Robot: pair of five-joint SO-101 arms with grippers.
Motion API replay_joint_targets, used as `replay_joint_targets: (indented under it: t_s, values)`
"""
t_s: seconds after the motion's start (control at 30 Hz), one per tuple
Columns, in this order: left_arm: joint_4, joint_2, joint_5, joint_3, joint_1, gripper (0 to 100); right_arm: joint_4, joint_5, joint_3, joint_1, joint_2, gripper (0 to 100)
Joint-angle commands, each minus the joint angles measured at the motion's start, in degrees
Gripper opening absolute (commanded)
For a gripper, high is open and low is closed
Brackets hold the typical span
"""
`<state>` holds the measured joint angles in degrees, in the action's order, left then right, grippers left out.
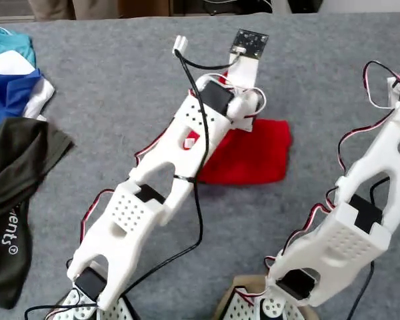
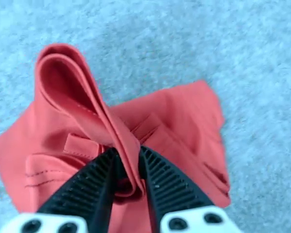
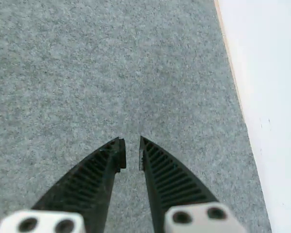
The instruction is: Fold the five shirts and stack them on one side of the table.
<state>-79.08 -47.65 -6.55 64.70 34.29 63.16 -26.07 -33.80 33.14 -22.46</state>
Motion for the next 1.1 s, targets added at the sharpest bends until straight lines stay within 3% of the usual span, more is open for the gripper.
replay_joint_targets:
  t_s: [0.0, 0.7, 1.07]
  values:
    - [3.3, 3.9, -0.4, -0.7, 2.3, 2, -0.3, 0.0, -3.3, 0.9, 0.6, 7.6]
    - [8.7, 0.5, -0.4, -0.6, 9.1, 2, -1.0, 2.5, -7.3, 8.0, 0.7, 7.6]
    - [13.7, -3.6, -0.4, -0.6, 11.3, 2, -1.4, 2.5, -7.3, 8.4, 0.7, 7.6]
